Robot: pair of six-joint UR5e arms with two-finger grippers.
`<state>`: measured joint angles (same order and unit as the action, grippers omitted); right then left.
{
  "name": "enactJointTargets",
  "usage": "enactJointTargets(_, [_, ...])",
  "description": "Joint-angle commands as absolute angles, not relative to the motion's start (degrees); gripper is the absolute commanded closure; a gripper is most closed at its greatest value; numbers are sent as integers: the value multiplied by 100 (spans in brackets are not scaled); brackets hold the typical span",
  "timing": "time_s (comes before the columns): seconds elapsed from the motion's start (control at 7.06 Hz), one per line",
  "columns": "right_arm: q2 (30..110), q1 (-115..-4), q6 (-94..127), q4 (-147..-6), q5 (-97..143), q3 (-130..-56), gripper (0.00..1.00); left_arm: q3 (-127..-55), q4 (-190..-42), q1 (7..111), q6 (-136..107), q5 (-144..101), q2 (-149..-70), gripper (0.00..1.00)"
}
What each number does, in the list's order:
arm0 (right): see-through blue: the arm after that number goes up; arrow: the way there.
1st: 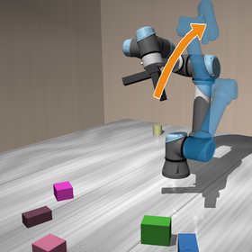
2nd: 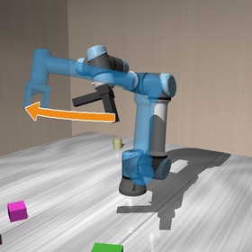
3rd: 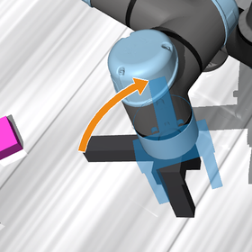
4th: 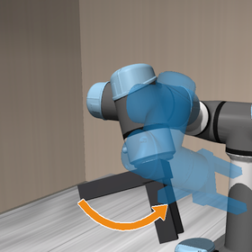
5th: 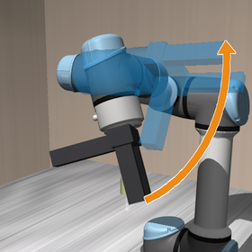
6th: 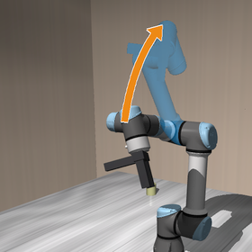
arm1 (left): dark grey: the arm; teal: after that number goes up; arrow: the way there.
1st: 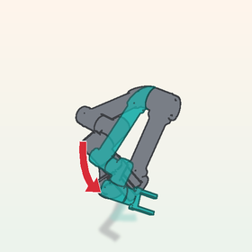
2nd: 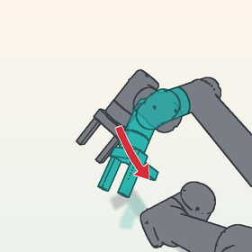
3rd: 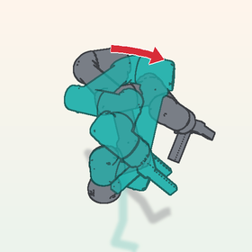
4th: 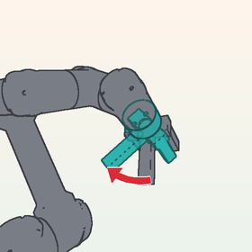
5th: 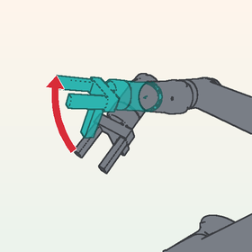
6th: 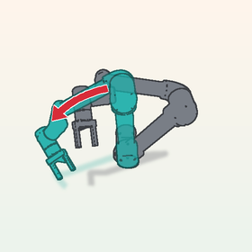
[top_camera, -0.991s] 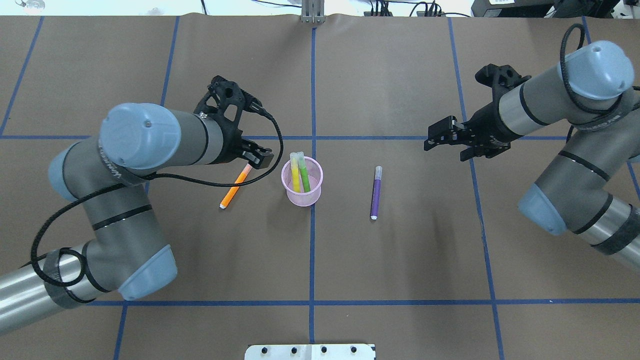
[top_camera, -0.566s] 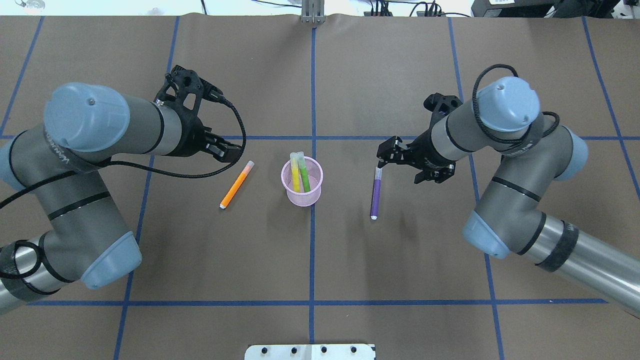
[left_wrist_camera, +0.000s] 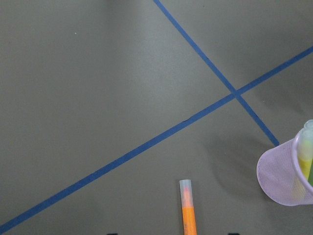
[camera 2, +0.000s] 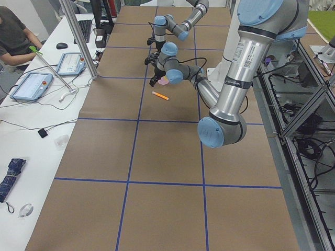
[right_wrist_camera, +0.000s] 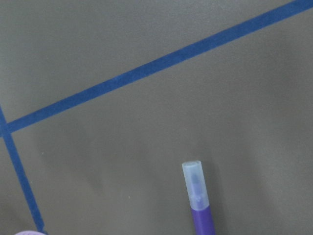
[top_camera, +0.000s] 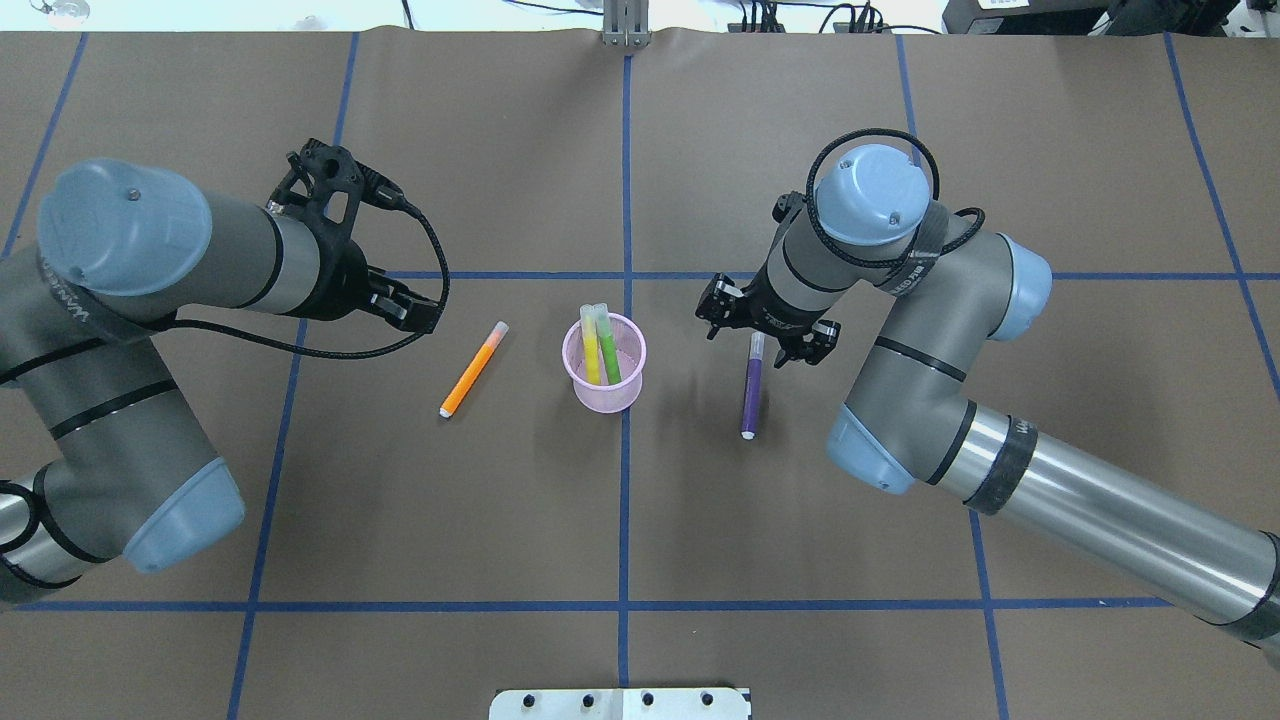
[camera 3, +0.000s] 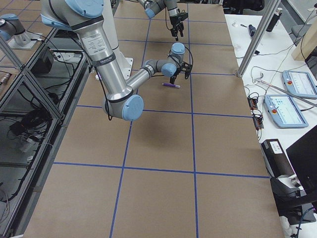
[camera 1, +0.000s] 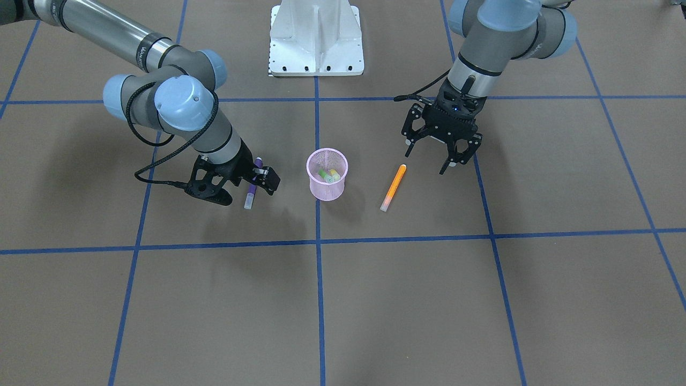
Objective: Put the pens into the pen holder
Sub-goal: 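Lower the right gripper onto the purple marker and grasp it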
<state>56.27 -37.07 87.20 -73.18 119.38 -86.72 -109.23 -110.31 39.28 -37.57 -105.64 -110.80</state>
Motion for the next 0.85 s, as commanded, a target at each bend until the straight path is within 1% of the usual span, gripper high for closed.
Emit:
enactJointTargets(0.0, [5633,-3604,8692,-7348,11927,-8578,17,-10916,-11030,3929,-3771,-10573,-11065,19])
enactJointTargets(0.14, [5669,-3586,8675,-7348,11935,-8569,18,-10907,-11030,3929,-3779,-10565,-11074,19])
enactJointTargets(0.28, [5652,-3577,8605,-7443,11927,-8569,23,-10916,-11030,3929,-3788,-10564,-11074,19])
enactJointTargets(0.42, [5651,-3577,8587,-7497,11927,-8569,36,-10916,-11030,3929,-3805,-10564,-11074,19])
enactJointTargets(0.57, [5660,-3577,8561,-7497,11918,-8569,42,-10916,-11030,3929,-3806,-10573,-11074,19])
enactJointTargets(0.71, [5678,-3577,8552,-7506,11918,-8569,42,-10925,-11030,3929,-3806,-10573,-11083,19])
